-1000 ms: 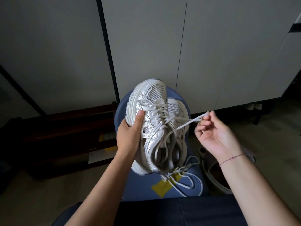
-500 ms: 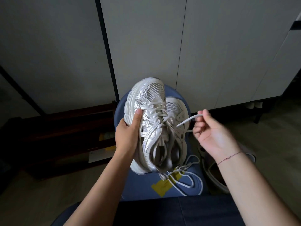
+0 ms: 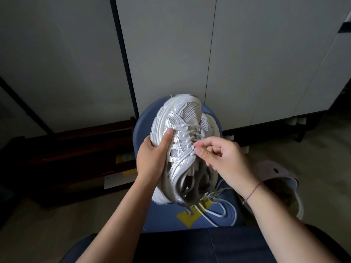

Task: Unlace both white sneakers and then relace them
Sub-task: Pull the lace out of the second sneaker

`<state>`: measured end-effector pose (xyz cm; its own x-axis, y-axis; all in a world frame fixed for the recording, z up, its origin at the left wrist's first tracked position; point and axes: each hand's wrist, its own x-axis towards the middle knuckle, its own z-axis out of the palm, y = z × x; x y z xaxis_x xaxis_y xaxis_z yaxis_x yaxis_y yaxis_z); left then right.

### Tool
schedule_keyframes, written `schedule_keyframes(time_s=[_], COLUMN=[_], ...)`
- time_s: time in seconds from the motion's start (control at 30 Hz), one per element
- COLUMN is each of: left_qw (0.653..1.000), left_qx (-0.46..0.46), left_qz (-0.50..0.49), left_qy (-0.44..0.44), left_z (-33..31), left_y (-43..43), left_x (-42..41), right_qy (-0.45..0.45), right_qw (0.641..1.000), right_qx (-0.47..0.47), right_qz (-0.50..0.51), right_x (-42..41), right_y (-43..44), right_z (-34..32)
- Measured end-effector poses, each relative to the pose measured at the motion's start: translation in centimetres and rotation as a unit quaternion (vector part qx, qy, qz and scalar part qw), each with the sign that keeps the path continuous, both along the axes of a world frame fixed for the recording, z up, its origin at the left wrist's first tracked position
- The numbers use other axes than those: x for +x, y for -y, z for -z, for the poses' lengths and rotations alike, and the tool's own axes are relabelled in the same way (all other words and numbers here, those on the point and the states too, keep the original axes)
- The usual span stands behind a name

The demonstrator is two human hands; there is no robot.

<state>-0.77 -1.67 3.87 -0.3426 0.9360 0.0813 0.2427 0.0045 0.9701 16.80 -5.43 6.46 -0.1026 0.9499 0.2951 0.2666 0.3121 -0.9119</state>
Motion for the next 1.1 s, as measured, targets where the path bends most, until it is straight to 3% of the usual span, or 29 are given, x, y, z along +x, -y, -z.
schedule_keyframes(time_s=[0.17,0.3,0.33,0.4,0.47,0.5,0.53,0.57,0.6,0.67,0.73,0.8,0.9,0.97,1.03,1.1], left_qw=[0.998,0.997,0.998,1.000,1.000,0.999,1.000,1.000,1.000,0.999,0.998,0.997,0.996,0.996,0.998,1.000], left_qx=[-0.002,-0.008,-0.009,-0.013,-0.016,-0.012,-0.007,-0.003,-0.002,-0.006,-0.007,-0.006,-0.003,-0.002,0.001,0.005], left_qz=[-0.018,-0.022,-0.016,-0.005,0.003,0.004,0.004,-0.001,-0.009,-0.029,-0.042,-0.045,-0.044,-0.041,-0.034,-0.030], left_qy=[-0.064,-0.075,-0.062,-0.016,0.027,0.031,0.024,0.013,0.000,-0.023,-0.044,-0.066,-0.082,-0.075,-0.047,-0.006], left_z=[0.2,0.3,0.3,0.0,-0.3,-0.4,-0.4,-0.4,-0.3,-0.1,0.0,0.0,-0.2,-0.2,-0.3,-0.5], left_y=[0.1,0.1,0.1,0.2,0.2,0.1,0.2,0.2,0.2,0.2,0.1,0.2,0.3,0.3,0.2,0.1], left_x=[0.1,0.1,0.1,0.2,0.2,0.2,0.2,0.1,0.1,0.0,-0.1,0.0,0.1,0.0,-0.2,-0.3], right_qy=[0.145,0.140,0.091,-0.125,-0.376,-0.438,-0.443,-0.407,-0.321,-0.058,0.115,0.173,0.203,0.161,0.049,-0.126], right_qw=[0.988,0.990,0.996,0.990,0.912,0.878,0.872,0.891,0.931,0.996,0.989,0.974,0.957,0.965,0.988,0.988], right_qx=[0.025,0.031,0.015,-0.052,-0.151,-0.185,-0.203,-0.202,-0.172,-0.053,0.050,0.115,0.179,0.180,0.121,0.031], right_qz=[0.054,0.001,-0.016,-0.048,-0.059,-0.051,-0.037,-0.020,-0.002,0.040,0.081,0.093,0.103,0.101,0.086,0.082], right_x=[-0.2,-0.3,-0.4,-0.4,-0.6,-0.7,-0.6,-0.5,-0.4,-0.3,-0.4,-0.8,-1.1,-0.8,-0.5,-0.5], right_y=[-0.1,0.0,0.0,-0.1,-0.5,-0.6,-0.8,-0.9,-0.9,-1.0,-1.1,-1.1,-1.2,-1.3,-1.1,-1.1], right_z=[0.8,0.8,0.6,0.4,0.3,0.2,0.3,0.4,0.6,1.2,1.9,2.3,2.2,2.1,1.7,1.3])
